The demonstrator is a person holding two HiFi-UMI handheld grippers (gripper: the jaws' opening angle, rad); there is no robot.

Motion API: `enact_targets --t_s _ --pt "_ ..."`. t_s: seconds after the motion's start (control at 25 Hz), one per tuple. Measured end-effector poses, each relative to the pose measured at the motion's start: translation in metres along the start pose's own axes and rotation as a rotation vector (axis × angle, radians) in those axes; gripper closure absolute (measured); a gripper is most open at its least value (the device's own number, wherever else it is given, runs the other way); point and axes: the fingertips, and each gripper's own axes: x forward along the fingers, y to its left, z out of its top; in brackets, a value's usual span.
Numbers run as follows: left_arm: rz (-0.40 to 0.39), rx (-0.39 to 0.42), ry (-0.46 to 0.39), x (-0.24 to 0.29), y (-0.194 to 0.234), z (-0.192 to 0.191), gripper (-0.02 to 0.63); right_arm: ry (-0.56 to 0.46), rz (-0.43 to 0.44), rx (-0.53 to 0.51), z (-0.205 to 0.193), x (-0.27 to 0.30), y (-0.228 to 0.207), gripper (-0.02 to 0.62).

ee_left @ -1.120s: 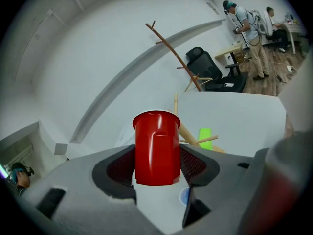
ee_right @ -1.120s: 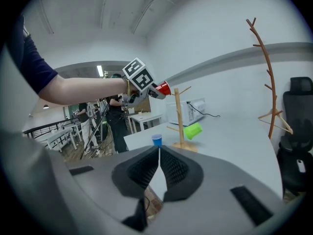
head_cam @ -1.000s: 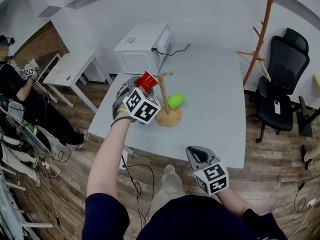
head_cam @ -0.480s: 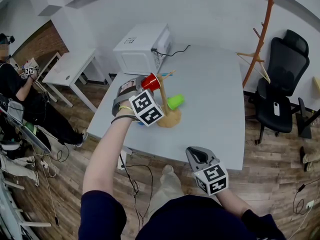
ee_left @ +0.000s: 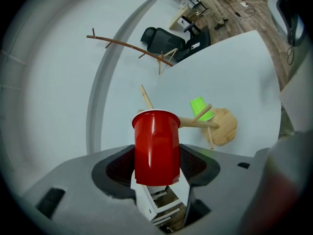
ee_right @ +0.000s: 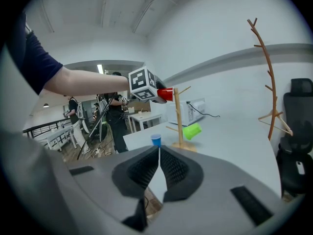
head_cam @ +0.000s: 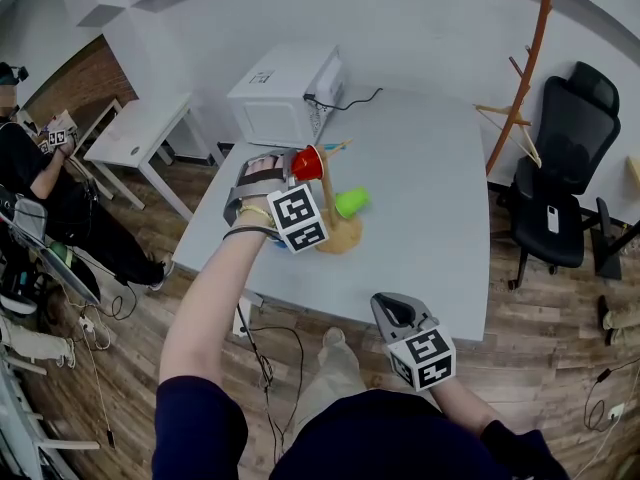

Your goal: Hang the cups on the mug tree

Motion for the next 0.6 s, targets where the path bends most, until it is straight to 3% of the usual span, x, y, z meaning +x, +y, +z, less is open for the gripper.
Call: enact_targets --t_s 0.16,0.6 --pt "-0.005 0.021 -0.013 -0.0009 -0.005 0.0015 0.322 -0.001 -0.002 -0.001 -0.0009 -0.0006 0.0015 0.563" --pt "-0.012 -0.067 -0.037 -0.0022 -0.0086 -0.0006 0.25 0.003 0.007 -0.003 -0.0014 0.0011 0.0067 0.563"
